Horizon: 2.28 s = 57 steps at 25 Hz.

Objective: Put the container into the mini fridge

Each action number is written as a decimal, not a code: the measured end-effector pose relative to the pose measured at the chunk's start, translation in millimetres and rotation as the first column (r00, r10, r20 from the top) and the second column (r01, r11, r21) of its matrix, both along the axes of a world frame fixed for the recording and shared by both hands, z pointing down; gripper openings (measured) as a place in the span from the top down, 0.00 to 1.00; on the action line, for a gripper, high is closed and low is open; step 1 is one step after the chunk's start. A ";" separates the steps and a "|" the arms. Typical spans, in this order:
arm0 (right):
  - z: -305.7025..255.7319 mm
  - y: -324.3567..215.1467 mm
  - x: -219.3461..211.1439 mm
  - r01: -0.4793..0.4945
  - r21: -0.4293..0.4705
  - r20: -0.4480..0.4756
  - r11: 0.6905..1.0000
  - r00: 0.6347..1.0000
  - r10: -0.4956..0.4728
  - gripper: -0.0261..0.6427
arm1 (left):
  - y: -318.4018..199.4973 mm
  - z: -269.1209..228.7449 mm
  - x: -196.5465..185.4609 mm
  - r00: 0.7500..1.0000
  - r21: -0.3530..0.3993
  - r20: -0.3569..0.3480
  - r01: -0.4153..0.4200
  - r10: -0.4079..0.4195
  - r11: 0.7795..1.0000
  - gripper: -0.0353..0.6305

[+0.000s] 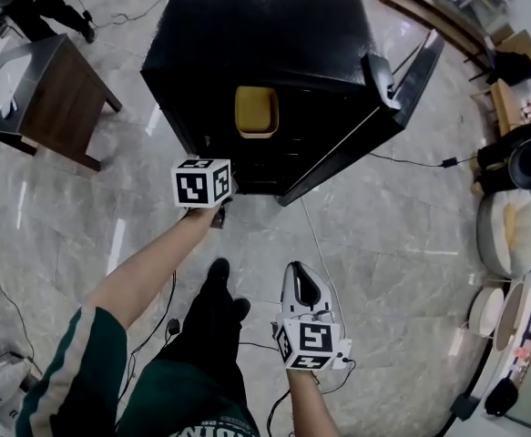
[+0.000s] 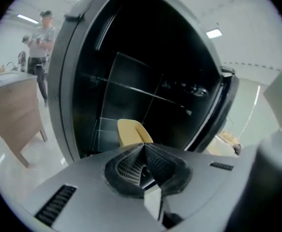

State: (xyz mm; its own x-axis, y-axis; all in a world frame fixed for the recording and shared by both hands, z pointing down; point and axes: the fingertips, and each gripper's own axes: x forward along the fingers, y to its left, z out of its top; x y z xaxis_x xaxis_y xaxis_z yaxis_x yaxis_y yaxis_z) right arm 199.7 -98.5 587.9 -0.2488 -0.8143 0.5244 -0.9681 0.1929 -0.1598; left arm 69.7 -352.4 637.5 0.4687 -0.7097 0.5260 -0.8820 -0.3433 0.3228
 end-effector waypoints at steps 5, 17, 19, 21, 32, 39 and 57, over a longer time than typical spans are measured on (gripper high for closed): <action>-18.6 -2.9 -7.6 0.013 0.022 0.006 1.000 1.000 -0.014 0.91 | 21.9 -21.2 -0.8 0.997 0.019 0.050 -0.061 0.060 0.998 0.93; -57.6 -10.5 -29.5 0.037 0.051 0.013 0.998 0.999 -0.037 0.91 | 65.7 -81.4 -14.5 0.971 0.051 0.126 -0.213 0.205 0.976 0.93; -64.7 -9.9 -30.4 0.041 0.054 0.015 0.998 0.999 -0.042 0.91 | 71.4 -92.4 -16.9 0.972 0.057 0.123 -0.210 0.202 0.976 0.93; -68.8 -7.9 -29.9 0.054 0.054 0.006 0.997 0.999 -0.054 0.91 | 78.4 -100.4 -15.3 0.970 0.063 0.126 -0.215 0.206 0.975 0.93; -94.2 -17.6 -15.7 0.073 0.084 -0.025 0.994 0.997 -0.071 0.91 | 95.6 -149.7 -10.8 0.956 0.131 0.161 -0.266 0.245 0.955 0.93; -145.0 -51.4 -7.9 0.072 0.192 -0.042 0.979 0.997 -0.065 0.91 | 90.4 -184.8 -8.1 0.955 0.189 0.157 -0.278 0.251 0.942 0.93; -230.4 -80.6 -10.8 0.077 0.387 -0.065 0.919 0.996 -0.056 0.91 | 111.3 -266.6 1.5 0.920 0.404 0.178 -0.391 0.348 0.827 0.93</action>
